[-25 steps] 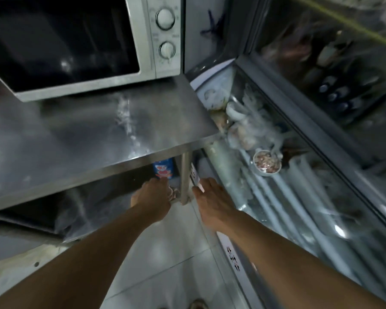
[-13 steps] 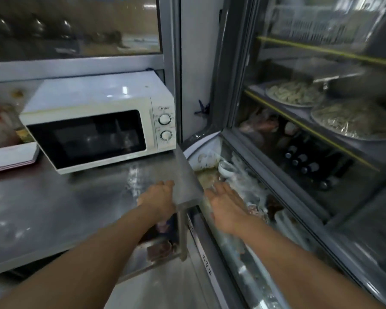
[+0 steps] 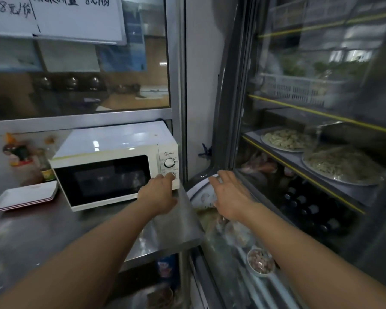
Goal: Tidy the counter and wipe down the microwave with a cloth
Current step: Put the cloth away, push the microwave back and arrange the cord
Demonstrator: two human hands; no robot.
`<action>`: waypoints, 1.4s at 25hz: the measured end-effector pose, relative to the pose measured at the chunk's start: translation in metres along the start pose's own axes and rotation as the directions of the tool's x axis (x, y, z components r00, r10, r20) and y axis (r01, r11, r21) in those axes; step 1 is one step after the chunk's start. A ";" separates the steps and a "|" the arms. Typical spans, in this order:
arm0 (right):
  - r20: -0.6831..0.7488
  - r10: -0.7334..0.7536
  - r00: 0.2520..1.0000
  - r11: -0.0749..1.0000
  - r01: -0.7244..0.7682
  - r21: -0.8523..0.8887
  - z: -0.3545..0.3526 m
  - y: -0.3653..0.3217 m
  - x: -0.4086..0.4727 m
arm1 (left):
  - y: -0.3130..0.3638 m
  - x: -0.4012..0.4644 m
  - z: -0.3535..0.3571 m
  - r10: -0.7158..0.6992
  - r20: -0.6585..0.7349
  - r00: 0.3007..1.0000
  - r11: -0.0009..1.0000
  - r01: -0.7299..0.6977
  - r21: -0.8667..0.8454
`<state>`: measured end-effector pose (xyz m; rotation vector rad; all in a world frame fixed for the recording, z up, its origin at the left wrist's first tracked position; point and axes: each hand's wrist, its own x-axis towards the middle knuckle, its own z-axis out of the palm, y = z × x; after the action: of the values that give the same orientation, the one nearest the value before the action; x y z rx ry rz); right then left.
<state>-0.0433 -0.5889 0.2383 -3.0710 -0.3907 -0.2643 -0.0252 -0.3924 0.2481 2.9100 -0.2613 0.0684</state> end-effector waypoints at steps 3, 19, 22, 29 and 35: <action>-0.021 0.010 1.000 1.000 -0.010 0.014 -0.006 0.000 0.019 | -0.006 0.015 -0.013 -0.011 -0.014 1.000 1.000 0.011 -0.004; -0.091 0.138 0.986 0.989 -0.132 0.073 0.021 -0.010 0.223 | -0.095 0.212 -0.062 0.108 -0.071 0.992 0.993 -0.104 0.052; -0.079 0.156 0.985 0.984 -0.148 0.102 0.028 -0.006 0.249 | -0.106 0.240 -0.064 0.119 -0.072 0.990 0.992 -0.115 0.057; -0.067 0.148 0.987 0.977 -0.135 0.164 0.050 0.025 0.315 | -0.115 0.310 -0.053 0.093 -0.068 0.993 0.995 -0.091 0.038; -0.043 0.084 0.996 0.962 -0.069 0.264 0.091 0.066 0.391 | -0.105 0.381 -0.032 0.013 -0.089 0.996 1.000 -0.011 0.023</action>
<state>0.3612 -0.5522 0.2155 -2.8051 -0.2781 -0.2683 0.3672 -0.3492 0.2819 2.9183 -0.2650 0.2040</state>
